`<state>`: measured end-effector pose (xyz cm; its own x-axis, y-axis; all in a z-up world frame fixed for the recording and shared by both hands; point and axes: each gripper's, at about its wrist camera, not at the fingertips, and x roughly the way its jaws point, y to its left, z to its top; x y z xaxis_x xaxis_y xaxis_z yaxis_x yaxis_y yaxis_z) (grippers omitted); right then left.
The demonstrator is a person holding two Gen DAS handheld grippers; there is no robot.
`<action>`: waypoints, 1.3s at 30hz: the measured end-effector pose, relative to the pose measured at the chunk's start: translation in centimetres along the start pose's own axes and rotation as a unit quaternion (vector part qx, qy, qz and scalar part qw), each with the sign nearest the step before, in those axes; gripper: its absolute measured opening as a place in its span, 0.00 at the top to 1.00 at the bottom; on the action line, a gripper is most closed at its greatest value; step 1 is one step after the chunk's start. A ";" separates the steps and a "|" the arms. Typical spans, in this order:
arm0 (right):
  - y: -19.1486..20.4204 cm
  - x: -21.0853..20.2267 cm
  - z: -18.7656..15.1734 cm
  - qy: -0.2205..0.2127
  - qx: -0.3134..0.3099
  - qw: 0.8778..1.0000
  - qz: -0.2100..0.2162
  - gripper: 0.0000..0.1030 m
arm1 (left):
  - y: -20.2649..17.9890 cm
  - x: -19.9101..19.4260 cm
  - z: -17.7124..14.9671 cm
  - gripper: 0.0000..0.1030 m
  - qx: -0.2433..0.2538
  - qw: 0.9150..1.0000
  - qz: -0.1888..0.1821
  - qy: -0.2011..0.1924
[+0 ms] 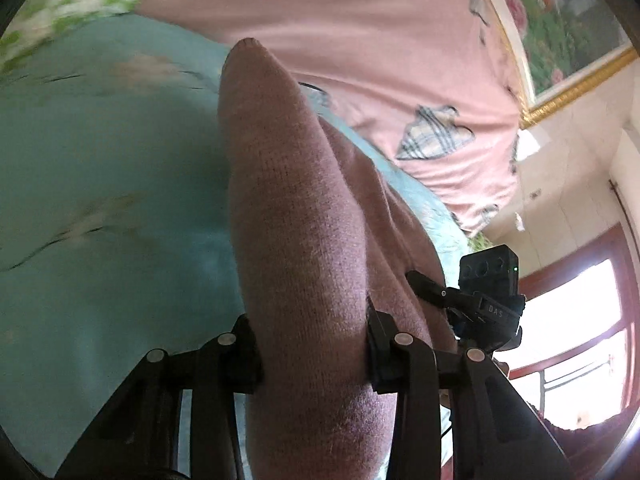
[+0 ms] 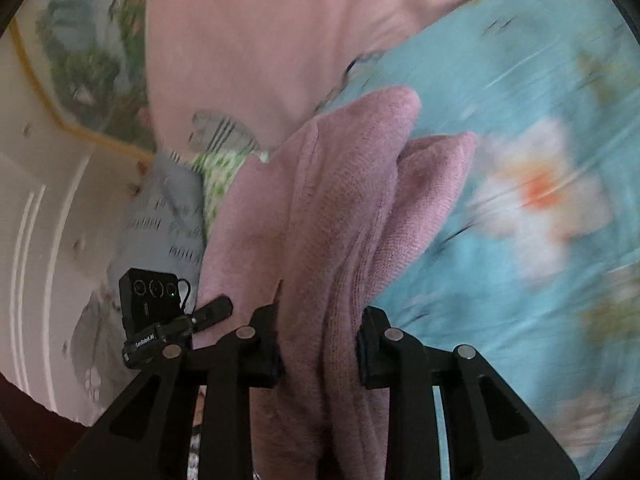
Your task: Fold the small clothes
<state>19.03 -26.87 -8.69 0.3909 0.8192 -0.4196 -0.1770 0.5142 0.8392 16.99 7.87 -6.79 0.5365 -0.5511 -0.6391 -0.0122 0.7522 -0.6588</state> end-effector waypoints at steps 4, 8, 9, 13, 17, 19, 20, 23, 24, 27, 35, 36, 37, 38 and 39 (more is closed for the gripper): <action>0.5 4.9 -1.6 0.039 0.004 0.999 0.002 0.72 | 4.3 -1.1 -1.6 0.63 -0.034 0.999 0.029 -0.004; -0.6 7.6 -3.1 0.068 -0.008 0.996 -0.052 0.72 | 7.7 1.2 -3.1 0.58 -0.059 0.997 0.055 0.014; -1.0 7.8 -3.2 0.069 -0.006 0.996 -0.059 0.72 | 8.3 1.4 -3.3 0.56 -0.067 0.997 0.047 0.012; -0.7 8.3 -3.2 0.075 -0.012 0.994 -0.077 0.64 | 8.7 1.2 -3.7 0.48 -0.091 0.994 0.053 0.014; 1.2 6.9 -3.3 0.070 -0.018 0.992 -0.106 0.56 | 6.7 -1.3 -4.6 0.43 -0.041 0.994 0.098 0.025; 2.1 4.9 -4.1 0.051 -0.027 0.992 -0.116 0.56 | 5.6 -2.9 -5.8 0.43 -0.014 0.993 0.116 0.030; 2.2 3.9 -4.3 0.043 -0.029 0.991 -0.119 0.56 | 5.4 -3.6 -6.3 0.43 -0.007 0.992 0.121 0.032; 2.8 0.8 -5.9 0.014 -0.024 0.992 -0.120 0.55 | 4.0 -4.5 -9.1 0.43 0.021 0.990 0.133 0.049; 3.0 0.0 -6.7 0.007 -0.024 0.993 -0.117 0.56 | 3.7 -4.6 -10.1 0.43 0.032 0.989 0.135 0.058; 3.7 -1.6 -9.0 -0.002 -0.031 0.994 -0.109 0.56 | 2.6 -4.1 -14.0 0.43 0.077 0.982 0.153 0.086; 5.6 0.1 -12.7 0.030 -0.083 0.985 -0.148 0.56 | 2.3 -2.5 -16.9 0.45 0.084 0.971 0.216 0.054; 5.5 0.6 -12.7 0.034 -0.085 0.983 -0.156 0.60 | 2.7 -2.6 -16.7 0.46 0.077 0.970 0.227 0.044; 5.4 0.8 -12.6 0.034 -0.086 0.983 -0.158 0.67 | 3.2 -2.8 -16.6 0.48 0.072 0.969 0.235 0.039; 5.4 0.9 -12.5 0.033 -0.087 0.983 -0.160 0.86 | 3.9 -2.1 -15.6 0.56 0.061 0.967 0.243 0.034; 5.4 1.1 -12.4 0.033 -0.087 0.982 -0.164 0.93 | 4.3 -2.2 -15.4 0.62 0.054 0.967 0.246 0.032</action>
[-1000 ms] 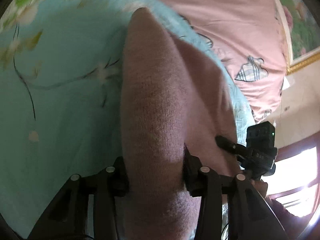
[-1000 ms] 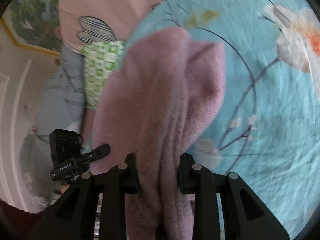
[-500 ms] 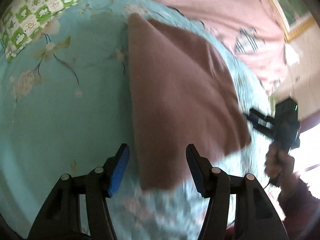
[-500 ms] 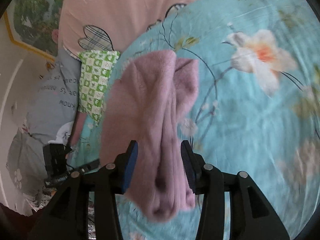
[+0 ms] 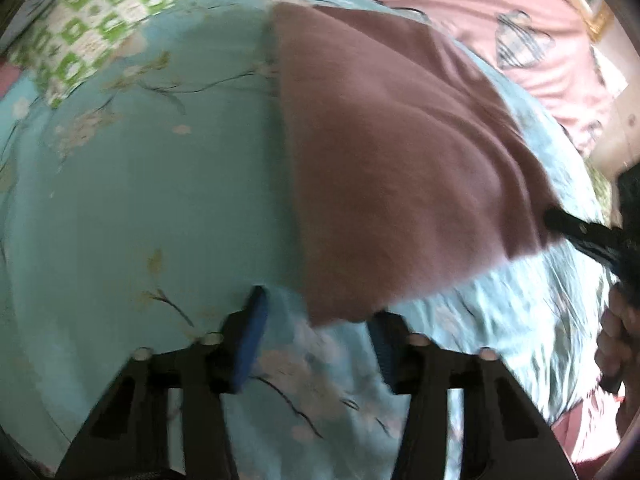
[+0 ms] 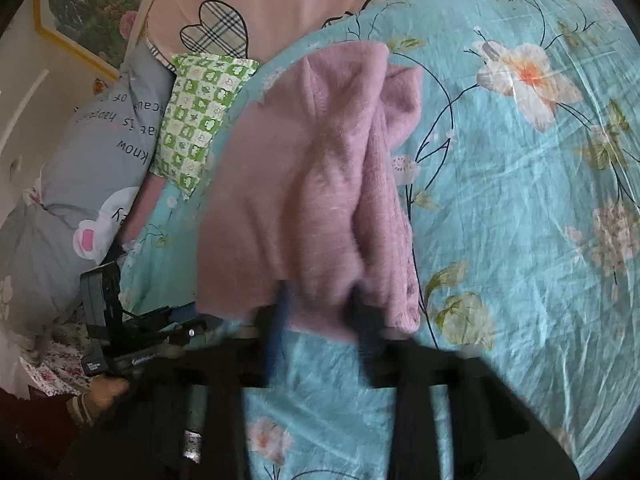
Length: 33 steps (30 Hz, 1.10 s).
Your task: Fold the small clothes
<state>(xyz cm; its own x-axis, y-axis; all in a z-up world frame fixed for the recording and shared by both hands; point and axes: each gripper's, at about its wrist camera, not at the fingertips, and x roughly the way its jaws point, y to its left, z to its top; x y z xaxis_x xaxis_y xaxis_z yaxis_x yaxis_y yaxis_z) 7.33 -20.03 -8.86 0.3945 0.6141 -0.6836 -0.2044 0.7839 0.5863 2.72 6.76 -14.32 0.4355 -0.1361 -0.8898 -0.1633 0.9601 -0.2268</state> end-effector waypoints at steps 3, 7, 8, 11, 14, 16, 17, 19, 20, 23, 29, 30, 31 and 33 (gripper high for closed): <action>0.6 -0.9 0.3 -0.014 -0.010 1.000 0.001 0.94 | 0.7 -0.3 0.0 0.64 -0.011 1.000 -0.002 -0.004; 1.0 -2.3 0.1 -0.032 -0.036 0.999 -0.019 0.94 | 1.3 0.1 -0.6 0.67 -0.015 1.000 -0.001 0.004; 0.2 -1.8 -0.1 -0.020 -0.039 0.998 -0.044 0.94 | 1.8 0.1 -0.6 0.67 -0.020 1.000 -0.004 0.006; -2.3 0.4 -0.8 0.012 -0.029 0.996 -0.084 0.95 | 2.2 0.4 -0.6 0.67 -0.023 1.000 -0.007 0.006; -3.1 2.1 -1.3 0.027 -0.026 0.995 -0.097 0.94 | 2.1 0.3 -0.6 0.66 -0.014 1.000 -0.005 0.014; -3.0 2.1 -1.1 0.028 -0.016 0.994 -0.101 0.91 | 2.2 -0.2 -0.7 0.66 -0.009 0.999 -0.014 0.027; -3.0 2.0 -1.0 0.030 -0.014 0.994 -0.102 0.85 | 2.3 -0.7 -0.8 0.68 -0.006 0.999 -0.021 0.032; -2.8 1.2 -0.9 0.034 -0.010 0.994 -0.108 0.78 | 2.5 -2.0 -1.5 0.68 -0.001 0.999 -0.037 0.036; -2.7 0.5 -0.8 0.028 -0.009 0.994 -0.107 0.78 | 2.6 -2.9 -1.5 0.68 0.002 0.998 -0.047 0.033; -1.9 -2.1 -0.5 -0.006 -0.006 0.995 -0.099 0.78 | 2.3 -5.2 -1.0 0.68 0.009 0.998 -0.068 0.013; 2.6 -2.0 2.1 -0.043 -0.042 0.998 -0.031 0.78 | -0.6 -5.7 3.2 0.67 0.011 0.993 -0.118 -0.025; 3.5 -1.0 2.5 -0.036 -0.049 0.998 -0.025 0.78 | -1.1 -5.2 3.7 0.67 0.014 0.992 -0.127 -0.021; 4.0 0.1 2.8 -0.029 -0.053 0.998 -0.025 0.78 | -1.6 -4.6 4.0 0.67 0.017 0.991 -0.132 -0.016; 3.6 2.1 3.3 -0.012 -0.051 0.997 -0.048 0.78 | -2.1 -3.0 4.1 0.67 0.017 0.991 -0.136 0.001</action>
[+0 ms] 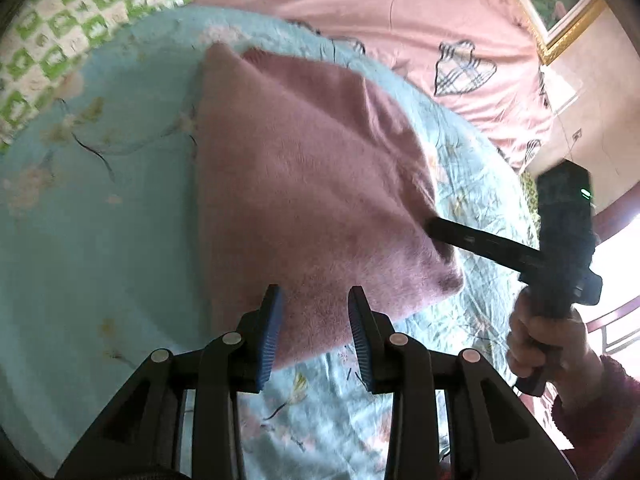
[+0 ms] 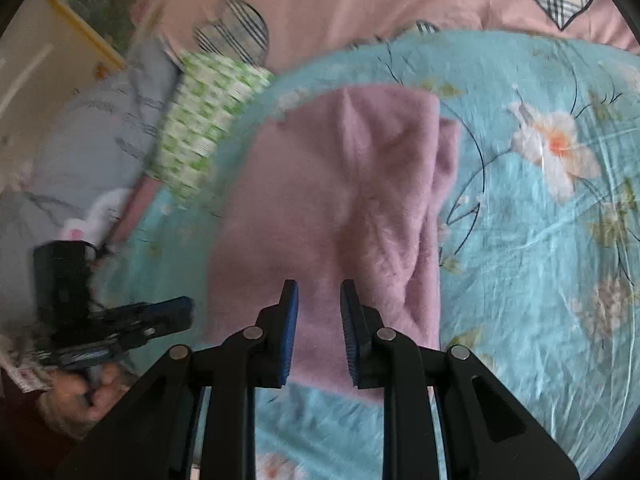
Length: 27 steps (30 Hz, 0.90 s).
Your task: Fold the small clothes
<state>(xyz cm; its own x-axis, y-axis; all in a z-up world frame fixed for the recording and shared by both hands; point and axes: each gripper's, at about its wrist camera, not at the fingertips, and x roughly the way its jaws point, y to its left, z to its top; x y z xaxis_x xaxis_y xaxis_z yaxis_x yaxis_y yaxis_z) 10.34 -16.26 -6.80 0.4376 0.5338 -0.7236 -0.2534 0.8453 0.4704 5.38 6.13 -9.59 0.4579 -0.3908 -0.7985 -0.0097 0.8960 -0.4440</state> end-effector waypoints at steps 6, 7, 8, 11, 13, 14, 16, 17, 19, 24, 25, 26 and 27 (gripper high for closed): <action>-4.6 3.7 -0.2 0.033 0.048 0.998 -0.024 1.00 | 1.2 4.7 -0.9 0.73 -0.016 0.999 0.025 0.033; -4.7 3.7 0.0 0.034 0.049 0.998 -0.022 1.00 | 1.2 4.7 -0.9 0.73 -0.021 0.999 0.023 0.032; -4.5 3.6 0.0 0.035 0.040 0.998 -0.026 1.00 | 1.0 4.7 -0.8 0.73 -0.024 0.999 0.024 0.032; -4.0 3.4 0.0 0.033 0.028 0.999 -0.028 1.00 | 0.3 4.2 -1.0 0.71 -0.010 0.999 0.031 0.032; -4.3 2.8 -0.2 0.028 0.042 0.999 -0.015 1.00 | 0.3 3.6 -1.2 0.69 -0.009 0.999 0.031 0.032; -4.3 2.5 -0.3 0.025 0.044 0.999 -0.012 1.00 | 0.4 3.3 -1.5 0.65 -0.013 0.999 0.028 0.030; -3.9 1.2 -0.7 0.015 0.034 0.999 -0.014 0.97 | 0.8 2.2 -2.1 0.60 -0.023 0.999 0.030 0.023; -3.8 0.5 -1.1 0.011 0.028 0.999 -0.013 0.97 | 1.3 1.8 -2.4 0.55 -0.026 0.999 0.030 0.021; -3.3 -0.1 -2.0 0.009 0.021 1.000 -0.004 0.97 | 1.6 1.6 -3.1 0.53 -0.027 0.999 0.038 0.020; -4.4 1.0 -4.6 0.045 0.022 0.998 -0.040 0.97 | 2.1 2.2 -3.7 0.53 -0.025 0.998 0.046 0.024; -4.9 1.2 -5.0 0.047 0.037 0.998 -0.035 0.97 | 2.0 2.0 -3.7 0.53 -0.021 0.998 0.051 0.024; -5.1 1.0 -5.1 0.044 0.045 0.998 -0.030 0.97 | 1.7 1.8 -3.6 0.53 -0.017 0.998 0.056 0.023; -5.0 0.7 -5.1 0.041 0.048 0.998 -0.029 0.97 | 1.4 1.7 -3.5 0.53 -0.013 0.998 0.060 0.021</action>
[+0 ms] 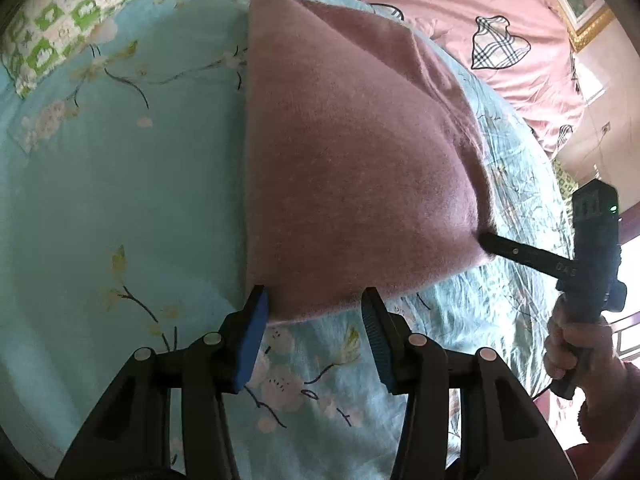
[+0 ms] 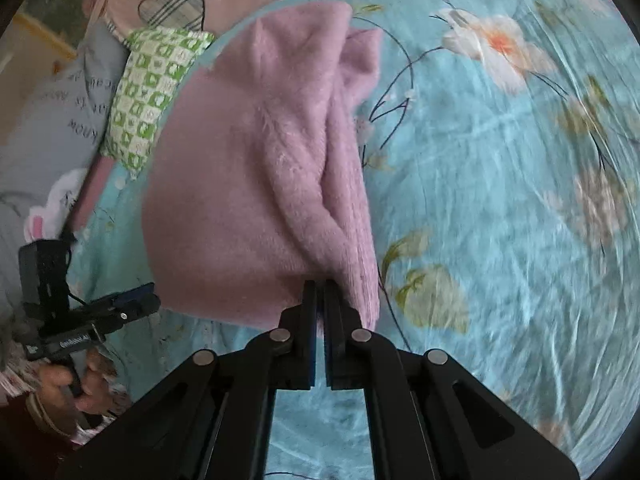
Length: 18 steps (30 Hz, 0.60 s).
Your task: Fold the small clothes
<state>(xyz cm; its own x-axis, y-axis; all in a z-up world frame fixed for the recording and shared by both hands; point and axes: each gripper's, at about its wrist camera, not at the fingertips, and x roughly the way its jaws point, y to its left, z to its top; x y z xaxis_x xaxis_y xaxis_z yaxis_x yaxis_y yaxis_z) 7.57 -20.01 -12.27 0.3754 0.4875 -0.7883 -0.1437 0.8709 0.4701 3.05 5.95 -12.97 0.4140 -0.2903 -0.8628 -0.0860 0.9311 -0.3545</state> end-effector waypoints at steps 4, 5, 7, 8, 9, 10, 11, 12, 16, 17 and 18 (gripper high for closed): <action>1.8 -2.0 0.2 -0.022 -0.022 1.000 0.001 0.97 | -0.8 -1.7 0.0 0.53 0.007 1.000 -0.004 -0.013; 2.2 -2.7 0.4 -0.032 -0.030 0.999 0.006 0.97 | -1.0 -2.1 0.2 0.52 0.009 1.000 -0.005 -0.018; 2.9 -3.5 1.2 -0.047 -0.042 0.998 0.010 0.97 | -1.3 -2.9 1.1 0.50 0.017 0.999 -0.006 -0.029; 3.2 -3.8 2.1 -0.055 -0.046 0.997 0.012 0.97 | -1.4 -3.2 1.8 0.49 0.022 0.999 -0.004 -0.036; 3.3 -3.8 3.0 -0.060 -0.046 0.997 0.014 0.97 | -1.4 -3.4 2.9 0.49 0.025 0.999 0.000 -0.043; 3.3 -3.7 4.3 -0.067 -0.046 0.997 0.015 0.97 | -1.4 -3.5 4.0 0.49 0.026 0.998 0.005 -0.048; 3.3 -3.5 5.4 -0.073 -0.046 0.996 0.014 0.97 | -1.4 -3.5 5.4 0.49 0.027 0.998 0.009 -0.055; 3.2 -3.2 6.9 -0.081 -0.047 0.995 0.012 0.97 | -1.4 -3.4 6.5 0.49 0.028 0.998 0.013 -0.061; 3.0 -0.7 12.5 -0.097 -0.035 0.994 0.024 0.97 | -1.6 -2.4 11.7 0.49 0.021 0.997 0.016 -0.077; 3.0 -0.1 13.4 -0.097 -0.034 0.994 0.025 0.97 | -1.6 -2.0 13.1 0.49 0.017 0.996 0.019 -0.080; 3.1 0.5 14.2 -0.096 -0.035 0.994 0.026 0.97 | -1.5 -1.5 14.2 0.49 0.015 0.997 0.016 -0.080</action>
<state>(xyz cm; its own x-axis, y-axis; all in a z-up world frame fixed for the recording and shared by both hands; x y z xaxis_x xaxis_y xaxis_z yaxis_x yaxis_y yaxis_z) 20.33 -17.93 -5.53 0.5335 0.5161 -0.6701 -0.2288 0.8508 0.4731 15.49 8.13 -6.05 0.5505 -0.2239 -0.8043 -0.0757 0.9460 -0.3152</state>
